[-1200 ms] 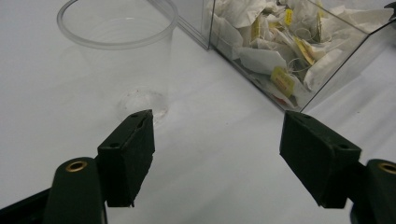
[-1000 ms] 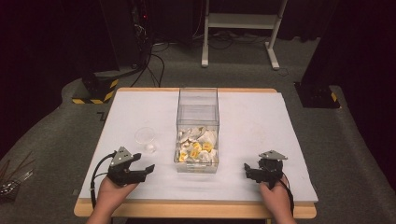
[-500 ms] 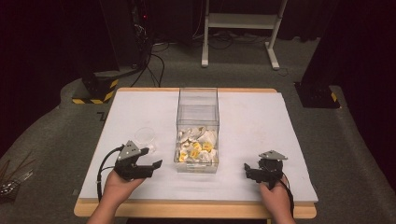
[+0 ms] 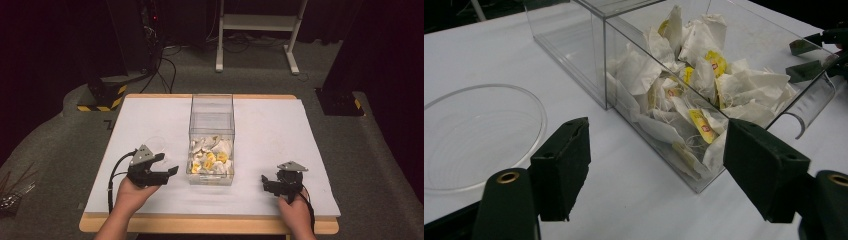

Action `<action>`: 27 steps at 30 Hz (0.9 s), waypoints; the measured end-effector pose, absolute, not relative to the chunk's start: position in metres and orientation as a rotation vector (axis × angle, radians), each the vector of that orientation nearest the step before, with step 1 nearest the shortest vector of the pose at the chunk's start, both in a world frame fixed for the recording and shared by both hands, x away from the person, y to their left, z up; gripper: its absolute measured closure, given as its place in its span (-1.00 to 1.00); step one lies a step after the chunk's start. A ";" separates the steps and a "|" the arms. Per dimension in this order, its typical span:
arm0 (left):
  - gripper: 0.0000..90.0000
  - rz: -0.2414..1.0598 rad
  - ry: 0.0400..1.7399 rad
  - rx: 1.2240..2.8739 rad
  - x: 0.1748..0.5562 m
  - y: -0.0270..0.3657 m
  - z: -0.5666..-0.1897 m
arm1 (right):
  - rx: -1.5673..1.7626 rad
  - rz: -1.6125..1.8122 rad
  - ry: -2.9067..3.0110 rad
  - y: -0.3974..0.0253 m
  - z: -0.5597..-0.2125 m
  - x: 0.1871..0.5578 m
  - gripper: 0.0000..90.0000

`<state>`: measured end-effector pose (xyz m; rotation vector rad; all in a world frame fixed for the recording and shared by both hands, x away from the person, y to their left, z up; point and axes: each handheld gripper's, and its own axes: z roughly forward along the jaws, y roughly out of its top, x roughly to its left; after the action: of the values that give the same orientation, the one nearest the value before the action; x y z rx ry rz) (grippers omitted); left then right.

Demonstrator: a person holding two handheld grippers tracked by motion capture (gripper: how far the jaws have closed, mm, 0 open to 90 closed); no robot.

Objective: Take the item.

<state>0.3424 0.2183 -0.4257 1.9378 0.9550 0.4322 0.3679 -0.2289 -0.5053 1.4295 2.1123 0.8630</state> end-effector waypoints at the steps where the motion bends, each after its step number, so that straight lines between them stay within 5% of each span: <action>1: -0.39 0.431 0.955 1.934 0.343 0.218 -0.425 | 1.430 0.863 2.112 -0.229 -0.505 0.368 -0.76; 27: -0.36 0.420 0.877 1.949 0.352 0.189 -0.406 | 1.433 0.864 2.119 -0.229 -0.505 0.368 -0.78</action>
<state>0.3525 0.1889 -0.4057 1.9487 0.8775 0.4203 0.3683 -0.2288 -0.5053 1.4328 2.1191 0.8642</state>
